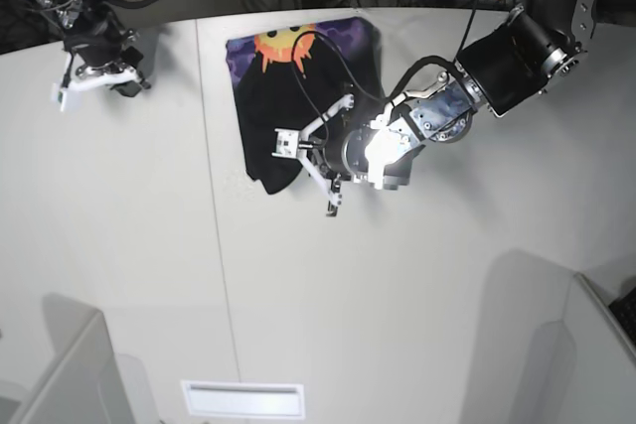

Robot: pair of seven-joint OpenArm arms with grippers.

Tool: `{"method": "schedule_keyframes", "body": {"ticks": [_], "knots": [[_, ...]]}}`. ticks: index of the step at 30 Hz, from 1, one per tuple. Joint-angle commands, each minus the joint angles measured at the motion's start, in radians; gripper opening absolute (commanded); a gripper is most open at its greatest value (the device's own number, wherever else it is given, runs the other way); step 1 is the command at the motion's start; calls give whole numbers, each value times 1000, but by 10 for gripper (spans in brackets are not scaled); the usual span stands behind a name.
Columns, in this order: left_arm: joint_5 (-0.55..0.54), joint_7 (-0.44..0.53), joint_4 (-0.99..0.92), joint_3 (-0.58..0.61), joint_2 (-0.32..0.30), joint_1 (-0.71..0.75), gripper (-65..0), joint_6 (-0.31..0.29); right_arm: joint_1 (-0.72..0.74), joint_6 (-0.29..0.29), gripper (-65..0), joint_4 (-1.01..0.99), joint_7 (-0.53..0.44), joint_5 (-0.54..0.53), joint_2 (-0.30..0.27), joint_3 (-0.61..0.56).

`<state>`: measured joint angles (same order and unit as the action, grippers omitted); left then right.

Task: Fold the T-shirt properly
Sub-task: 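Drag the folded shirt with the left gripper and flatten it on the table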

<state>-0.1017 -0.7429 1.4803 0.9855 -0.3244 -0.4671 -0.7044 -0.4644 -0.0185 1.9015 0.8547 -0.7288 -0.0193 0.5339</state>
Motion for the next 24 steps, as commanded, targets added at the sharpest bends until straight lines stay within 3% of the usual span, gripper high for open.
{"method": "schedule_keyframes", "body": {"ticks": [1,6,9,13,24], "knots": [[6,23,3,-6,-2,-29,-650,6,-4,5,-650,16,-16,-10,-9,2],[17,107,-25,66,1,-63,-650,6,-3,5,-650,16,-16,-10,-9,2],[109,168,-40,158,1,-72,-650,6,-3,5,-650,16,-16,-10,-9,2],[182,213,-66,180,3,-66,-650,6,-3,5,-650,16,-16,-10,-9,7],[178,208,-80,172,20,-66,-650,6,-4,5,-650,16,-16,-10,-11,9]]}}
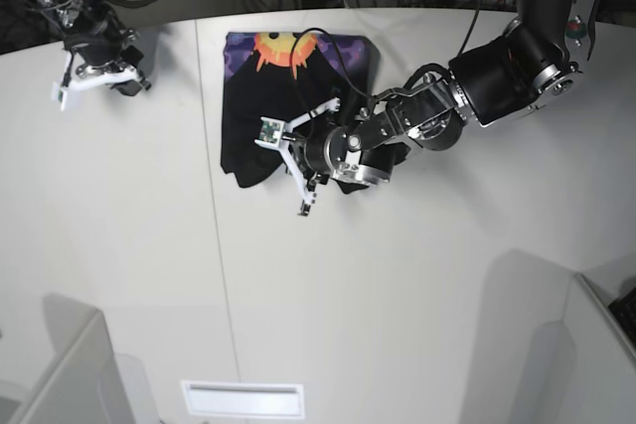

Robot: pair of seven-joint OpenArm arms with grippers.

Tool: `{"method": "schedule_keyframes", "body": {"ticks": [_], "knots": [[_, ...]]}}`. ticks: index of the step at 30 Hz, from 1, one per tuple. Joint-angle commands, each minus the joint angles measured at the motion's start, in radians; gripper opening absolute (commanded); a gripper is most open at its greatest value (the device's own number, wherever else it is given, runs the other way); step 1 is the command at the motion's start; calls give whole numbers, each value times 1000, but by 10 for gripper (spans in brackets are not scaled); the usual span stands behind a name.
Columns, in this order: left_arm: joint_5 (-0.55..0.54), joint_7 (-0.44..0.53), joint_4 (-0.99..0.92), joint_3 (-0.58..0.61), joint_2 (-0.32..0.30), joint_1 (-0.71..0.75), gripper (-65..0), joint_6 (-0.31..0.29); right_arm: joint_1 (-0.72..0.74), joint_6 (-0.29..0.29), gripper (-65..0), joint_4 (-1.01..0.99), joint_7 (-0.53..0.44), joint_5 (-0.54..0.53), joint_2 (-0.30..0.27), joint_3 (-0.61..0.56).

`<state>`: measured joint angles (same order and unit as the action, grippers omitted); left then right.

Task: Fold the T-shirt properly
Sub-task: 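Drag the folded shirt with the left gripper and flatten it on the table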

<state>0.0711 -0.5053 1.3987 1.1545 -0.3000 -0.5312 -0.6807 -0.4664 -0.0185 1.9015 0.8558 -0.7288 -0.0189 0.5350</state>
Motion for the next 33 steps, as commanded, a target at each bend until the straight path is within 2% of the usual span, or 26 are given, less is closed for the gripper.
{"method": "schedule_keyframes", "body": {"ticks": [1,5,8,15,26,27,33], "knots": [[5,-31,1,3,-5,-2,-650,-17,-1,5,-650,16,-17,-10,-11,6],[5,-43,1,3,-6,-2,-650,-17,5,5,-650,16,-17,-10,-13,1],[5,-111,1,0,-6,13,-650,-17,14,5,-650,16,-17,-10,-13,1],[16,-117,3,-98,-3,52,-650,-17,19,5,-650,16,-17,-10,-14,0],[19,-118,72,-101,0,23,-650,-17,19,5,-650,16,-17,-10,-14,0],[19,-118,80,-103,0,21,-627,-17,19,5,-650,16,-17,-10,-14,0],[19,-118,86,-103,-1,-14,-306,-17,18,5,-650,16,-16,-10,-14,-2]]}}
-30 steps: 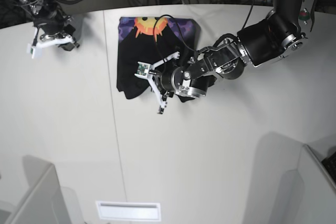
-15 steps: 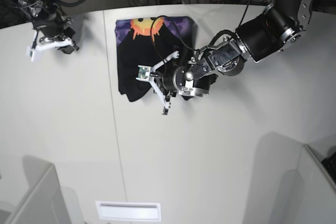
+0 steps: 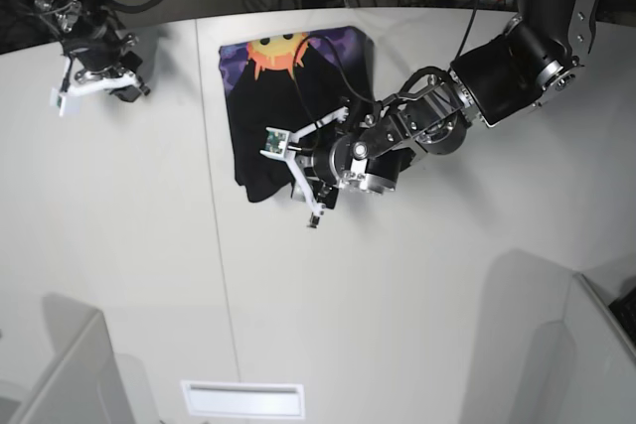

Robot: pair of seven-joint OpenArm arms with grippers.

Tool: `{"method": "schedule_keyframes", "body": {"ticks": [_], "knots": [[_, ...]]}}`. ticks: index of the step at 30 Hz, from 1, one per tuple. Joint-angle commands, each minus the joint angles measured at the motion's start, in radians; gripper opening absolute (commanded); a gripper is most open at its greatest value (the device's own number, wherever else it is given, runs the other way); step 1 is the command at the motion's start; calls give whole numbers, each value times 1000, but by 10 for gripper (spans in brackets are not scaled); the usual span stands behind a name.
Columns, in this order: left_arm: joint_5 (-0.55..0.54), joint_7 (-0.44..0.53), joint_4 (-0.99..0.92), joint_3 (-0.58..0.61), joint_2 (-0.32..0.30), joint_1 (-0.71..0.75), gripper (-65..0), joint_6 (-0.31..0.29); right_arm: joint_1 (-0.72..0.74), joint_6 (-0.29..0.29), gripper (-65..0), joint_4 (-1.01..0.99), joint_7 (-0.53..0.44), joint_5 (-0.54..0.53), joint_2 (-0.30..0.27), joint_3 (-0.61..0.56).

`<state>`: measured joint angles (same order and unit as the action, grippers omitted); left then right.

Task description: Fold the T-shirt properly

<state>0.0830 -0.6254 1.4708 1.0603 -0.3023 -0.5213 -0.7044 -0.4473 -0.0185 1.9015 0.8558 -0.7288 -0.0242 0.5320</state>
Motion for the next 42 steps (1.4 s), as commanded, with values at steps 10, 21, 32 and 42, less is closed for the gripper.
{"method": "schedule_keyframes", "body": {"ticks": [10,21,32,42], "knots": [[-4,0,104,-104,1,-55,-163,6,-6,7,-650,16,-10,-10,-9,1],[7,0,210,-239,-4,-53,-169,6,-6,7,-650,16,-8,-10,-10,1],[4,5,448,-645,2,163,-403,6,-9,84,-650,71,-16,-7,-15,10],[-87,180,520,-1040,-4,536,-650,6,-135,202,-650,88,-192,-7,-101,1]]}}
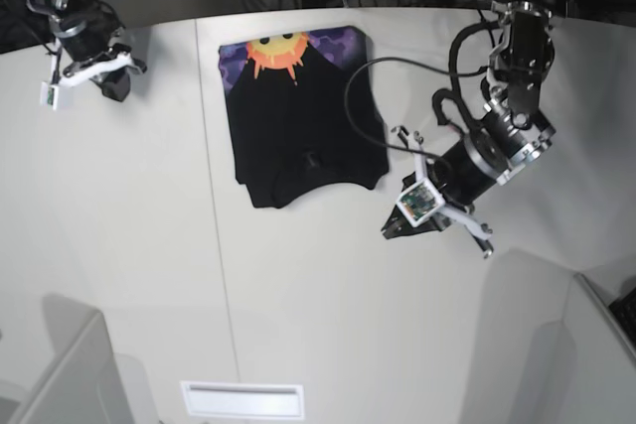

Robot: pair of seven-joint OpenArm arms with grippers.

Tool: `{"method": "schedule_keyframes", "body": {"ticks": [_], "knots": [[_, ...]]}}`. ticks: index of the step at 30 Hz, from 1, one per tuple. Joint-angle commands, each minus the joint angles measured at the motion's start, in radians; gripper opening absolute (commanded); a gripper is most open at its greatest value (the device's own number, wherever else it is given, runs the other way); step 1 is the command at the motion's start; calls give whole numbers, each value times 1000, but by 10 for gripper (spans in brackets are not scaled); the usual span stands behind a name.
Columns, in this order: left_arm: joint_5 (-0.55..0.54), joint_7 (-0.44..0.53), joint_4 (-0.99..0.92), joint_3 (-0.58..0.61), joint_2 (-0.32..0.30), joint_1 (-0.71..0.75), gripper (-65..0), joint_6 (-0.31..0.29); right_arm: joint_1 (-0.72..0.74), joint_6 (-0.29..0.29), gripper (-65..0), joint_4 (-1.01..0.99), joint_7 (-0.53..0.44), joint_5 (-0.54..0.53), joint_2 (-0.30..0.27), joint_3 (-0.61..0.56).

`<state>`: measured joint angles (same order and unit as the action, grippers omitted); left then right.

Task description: Fold the T-shirt properly

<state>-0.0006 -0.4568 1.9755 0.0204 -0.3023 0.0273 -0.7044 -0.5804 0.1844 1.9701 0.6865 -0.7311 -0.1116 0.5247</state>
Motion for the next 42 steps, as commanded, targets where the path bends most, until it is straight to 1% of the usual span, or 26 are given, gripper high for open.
{"method": "schedule_keyframes", "body": {"ticks": [1,3,4,6,8,10,12,13,15,17,20,21,25,26,27,32,33,34,36,37,39,42], "knots": [[-23,43,15,-40,-5,29,-650,6,-22,28,-650,19,-46,-5,-26,8],[-59,97,8,-107,-5,125,-650,6,-65,83,-650,19,-90,-5,-44,18],[-68,123,5,-130,-5,164,-650,6,-80,100,-650,19,-109,-3,-52,19],[-75,177,3,-161,-5,247,-650,6,-120,131,-650,19,-132,-3,-75,19],[-68,226,5,-172,-5,329,-650,6,-149,168,-650,21,-138,21,-84,10],[-66,300,6,-175,-18,409,-650,6,-165,215,-650,22,-136,87,-73,10],[-66,367,6,-168,-41,486,-650,6,-186,244,-650,22,-133,172,-58,8],[-66,399,8,-168,-50,527,-650,6,-200,247,-650,22,-133,213,-50,8],[-66,439,6,-175,-53,604,-650,6,-229,247,-650,24,-132,256,-38,8],[-66,448,5,-176,-53,670,-650,6,-263,249,-650,28,-97,264,-38,8],[-66,455,5,-173,-50,781,-650,6,-293,252,-650,35,-12,264,-40,8],[-66,455,5,-170,-50,814,-650,6,-301,264,-650,35,16,264,-40,8],[-66,456,2,-164,-45,914,-650,6,-332,355,-650,30,97,267,-32,8],[-66,456,-2,-164,-44,936,-650,6,-338,370,-650,27,112,267,-30,5],[-66,456,-11,-164,-42,951,-650,6,-342,378,-650,22,120,268,-29,-10],[-66,456,-120,-162,13,971,-650,6,-344,376,-650,-67,95,272,-33,-139],[-66,456,-147,-162,28,971,-650,6,-332,376,-650,-94,95,293,-35,-168],[-66,456,-173,-162,41,971,-650,6,-321,376,-650,-119,95,330,-35,-193],[-65,456,-252,-159,65,963,-650,6,-290,376,-650,-186,75,453,-29,-257],[-65,456,-298,-145,68,952,-650,6,-277,376,-650,-223,62,516,-27,-286],[-65,456,-385,-109,68,916,-650,6,-247,376,-650,-314,22,605,-27,-346],[-66,456,-543,-70,74,854,-650,6,-184,376,-650,-484,-40,667,-33,-413]]}}
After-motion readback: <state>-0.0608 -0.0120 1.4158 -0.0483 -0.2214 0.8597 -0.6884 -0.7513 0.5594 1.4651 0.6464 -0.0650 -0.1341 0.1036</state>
